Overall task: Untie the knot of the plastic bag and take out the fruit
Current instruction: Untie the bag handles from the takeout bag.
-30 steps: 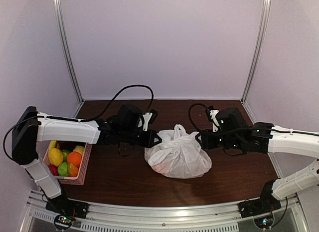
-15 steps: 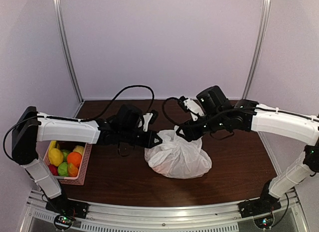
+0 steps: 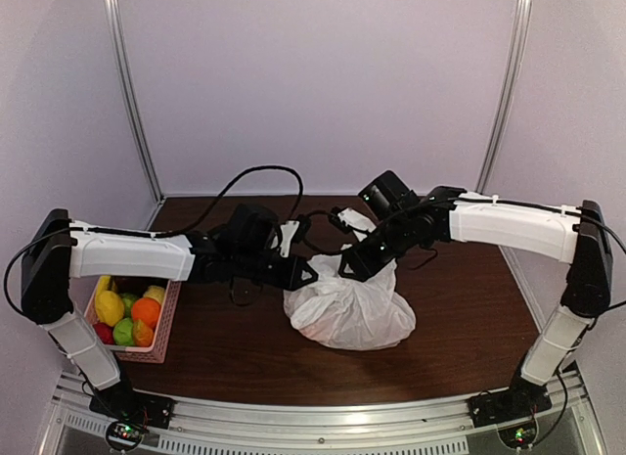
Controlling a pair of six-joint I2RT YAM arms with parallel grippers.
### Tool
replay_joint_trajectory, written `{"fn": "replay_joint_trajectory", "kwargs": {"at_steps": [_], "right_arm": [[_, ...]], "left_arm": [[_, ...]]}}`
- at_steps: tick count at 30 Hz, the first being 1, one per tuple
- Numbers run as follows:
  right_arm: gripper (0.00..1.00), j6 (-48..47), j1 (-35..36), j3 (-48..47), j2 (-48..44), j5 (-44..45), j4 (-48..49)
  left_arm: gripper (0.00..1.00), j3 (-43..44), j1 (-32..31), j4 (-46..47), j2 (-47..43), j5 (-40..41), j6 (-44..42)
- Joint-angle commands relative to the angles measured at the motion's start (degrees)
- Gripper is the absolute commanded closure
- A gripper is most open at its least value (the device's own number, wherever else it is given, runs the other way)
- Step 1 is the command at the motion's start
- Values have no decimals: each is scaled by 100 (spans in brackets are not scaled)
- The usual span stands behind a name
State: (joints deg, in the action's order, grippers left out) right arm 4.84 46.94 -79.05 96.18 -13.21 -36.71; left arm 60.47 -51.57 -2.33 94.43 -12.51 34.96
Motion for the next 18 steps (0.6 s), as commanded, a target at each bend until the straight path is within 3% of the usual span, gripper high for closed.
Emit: {"fn": "replay_joint_trajectory", "kwargs": {"at_steps": [1,13,18], "right_arm": [[50,-311,-53,-229,175,-328,-332],[59,-144,-44,200,10,-733,-79],[68,67,-36,601,-248,-932,272]], "left_arm": [[100,158,42,-58,-134,-17,-80],[100,117,37,-233,-153,209,99],[100,123,42,-287,-158,316,168]]}}
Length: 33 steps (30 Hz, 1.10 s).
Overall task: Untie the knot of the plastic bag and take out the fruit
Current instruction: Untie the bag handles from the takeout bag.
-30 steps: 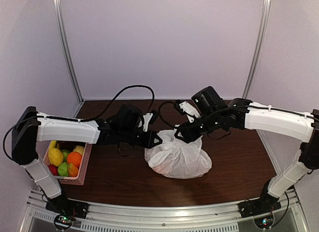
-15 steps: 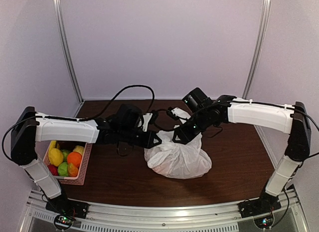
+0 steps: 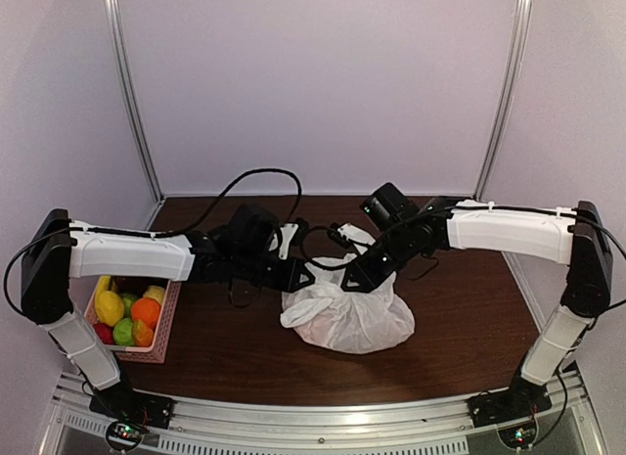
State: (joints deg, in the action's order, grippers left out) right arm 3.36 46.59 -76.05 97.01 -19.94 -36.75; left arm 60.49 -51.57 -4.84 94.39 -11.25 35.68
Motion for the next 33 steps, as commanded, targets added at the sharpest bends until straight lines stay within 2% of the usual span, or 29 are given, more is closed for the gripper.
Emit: {"fn": "replay_joint_trajectory", "kwargs": {"at_steps": [1,3,7,22,28,33], "right_arm": [[71,256,-1,414,-377,-319,363],[78,346,-1,582,-488,-412,564],[100,545,8,884,-745,-433,854],[100,1058,8,1446,-1852,377,1418],[100,1354,8,1839,-2159,993,1628],[100,1708,4,2321,-2231,1017,2031]], "left_arm": [[100,129,42,-43,-160,204,103],[100,130,42,-43,-158,236,125],[100,117,41,-63,-212,327,177],[100,408,78,-180,-355,448,-1],[100,161,286,-139,-415,476,79],[100,-89,305,-90,-429,479,135]]}}
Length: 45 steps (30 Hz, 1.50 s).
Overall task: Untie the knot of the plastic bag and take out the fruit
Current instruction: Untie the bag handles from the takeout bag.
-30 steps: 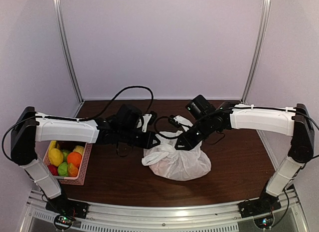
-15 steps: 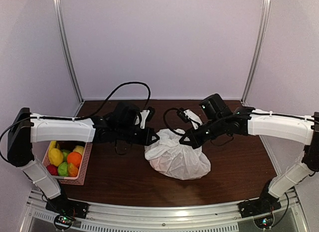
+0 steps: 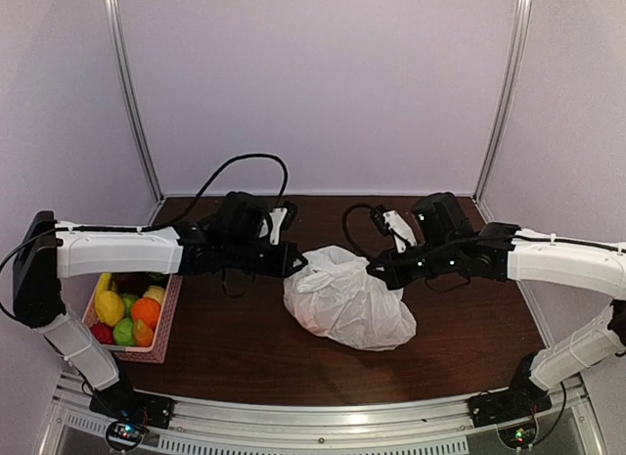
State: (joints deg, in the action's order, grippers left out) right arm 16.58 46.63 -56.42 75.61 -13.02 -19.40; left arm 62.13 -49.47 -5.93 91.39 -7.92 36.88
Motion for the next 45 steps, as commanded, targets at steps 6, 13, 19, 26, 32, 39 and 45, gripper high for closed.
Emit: {"fn": "replay_joint_trajectory", "kwargs": {"at_steps": [6,13,19,26,32,39,45], "right_arm": [[100,577,2,502,-68,164,509],[100,583,-3,431,-185,133,541],[100,629,-5,430,-197,117,608],[100,680,-5,422,-201,133,656],[100,686,-5,426,-218,141,623],[100,706,-3,439,-252,200,626],[100,724,-5,447,-269,211,639]], "left_arm": [[100,-351,96,53,-211,105,-78],[43,-38,96,-218,-725,278,-852],[44,182,51,-63,-959,-340,-1376],[48,439,-303,236,-584,-920,-1524],[49,761,-449,236,-101,-964,-1596],[51,1297,-632,-425,491,-618,-2050],[51,1247,-745,-651,594,-243,-2215]]}}
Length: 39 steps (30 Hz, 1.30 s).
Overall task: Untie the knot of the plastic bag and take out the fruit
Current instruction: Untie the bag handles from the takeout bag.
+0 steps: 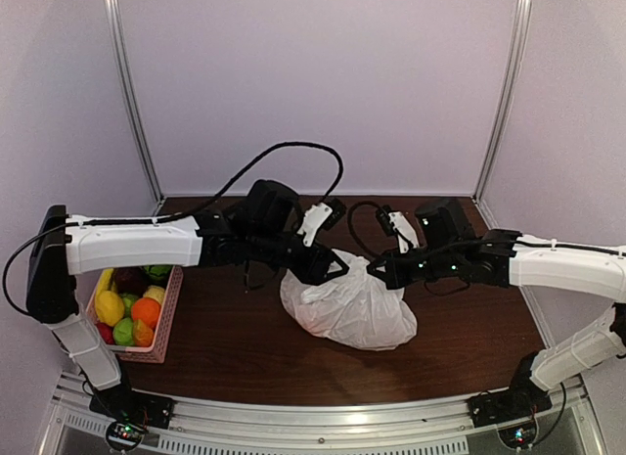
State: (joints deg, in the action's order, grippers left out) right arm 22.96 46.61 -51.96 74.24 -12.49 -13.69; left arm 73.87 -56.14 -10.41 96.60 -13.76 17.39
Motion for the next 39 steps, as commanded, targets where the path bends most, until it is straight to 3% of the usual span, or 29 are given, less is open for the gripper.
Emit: {"fn": "replay_joint_trajectory", "kwargs": {"at_steps": [1,15,25,39], "right_arm": [[100,84,-3,2,-129,158,71],[100,94,-7,-33,-94,148,79],[100,116,-12,-33,-67,166,87],[100,236,-84,-24,-240,627,19]], "left_arm": [[51,75,-99,-240,85,407,-297],[47,137,-203,-604,206,1039,-519],[73,163,-198,-608,185,1205,-454],[100,15,-198,-419,-153,1481,-80]]}}
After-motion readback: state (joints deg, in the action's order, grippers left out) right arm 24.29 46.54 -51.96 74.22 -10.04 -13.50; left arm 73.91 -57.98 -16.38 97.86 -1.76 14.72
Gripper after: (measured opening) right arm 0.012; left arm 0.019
